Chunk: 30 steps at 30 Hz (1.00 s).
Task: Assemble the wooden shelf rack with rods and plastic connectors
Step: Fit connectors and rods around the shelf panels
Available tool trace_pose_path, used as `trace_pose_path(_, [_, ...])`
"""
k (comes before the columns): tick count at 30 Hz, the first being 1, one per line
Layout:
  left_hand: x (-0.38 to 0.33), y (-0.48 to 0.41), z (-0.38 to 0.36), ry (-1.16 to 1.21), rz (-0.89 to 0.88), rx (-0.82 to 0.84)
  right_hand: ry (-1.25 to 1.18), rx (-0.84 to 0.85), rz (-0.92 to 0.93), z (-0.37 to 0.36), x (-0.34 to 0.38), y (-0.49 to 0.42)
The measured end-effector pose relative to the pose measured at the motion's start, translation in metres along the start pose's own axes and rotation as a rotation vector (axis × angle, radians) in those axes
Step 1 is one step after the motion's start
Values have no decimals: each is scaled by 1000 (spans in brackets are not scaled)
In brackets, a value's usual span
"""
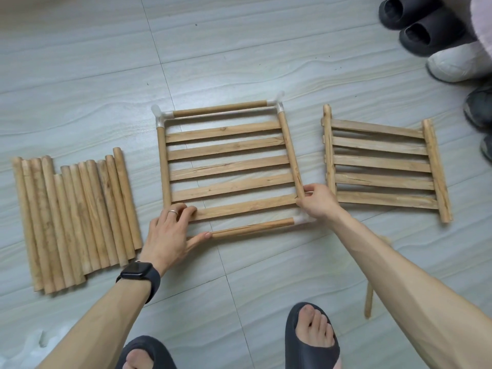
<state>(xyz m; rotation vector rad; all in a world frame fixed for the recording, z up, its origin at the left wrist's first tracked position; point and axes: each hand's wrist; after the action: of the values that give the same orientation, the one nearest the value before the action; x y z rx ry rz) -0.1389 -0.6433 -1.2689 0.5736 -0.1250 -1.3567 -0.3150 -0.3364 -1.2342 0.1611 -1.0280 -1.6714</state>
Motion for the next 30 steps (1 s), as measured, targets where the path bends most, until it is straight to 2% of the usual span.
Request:
trace_pose_path(5, [6, 5, 2, -21, -11, -10, -232, -44, 54, -8, -9, 1])
trace_pose_path(9, [3, 7, 3, -18, -13, -19, -289, -152, 81, -19, -11, 10])
trace_pose_path(12, [3, 7, 3, -5, -17, -33, -239, -206, 111, -22, -8, 14])
trace_pose_path(19, [3, 8, 4, -19, -19, -32, -519, -150, 18, -20, 2, 8])
trace_pose_path(30, [-1, 7, 3, -50, -12, -22, -574, -118, 35, -26, -8, 5])
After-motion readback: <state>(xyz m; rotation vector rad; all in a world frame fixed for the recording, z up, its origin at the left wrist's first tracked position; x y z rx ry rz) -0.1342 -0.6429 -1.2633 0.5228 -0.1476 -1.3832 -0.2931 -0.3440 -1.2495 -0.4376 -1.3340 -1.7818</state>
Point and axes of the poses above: each hand's wrist, its own y-axis away from the middle knuckle, its own z-axis out of the back of the hand, x = y × z, and after that the axes turned 6 degrees about x, right-handed
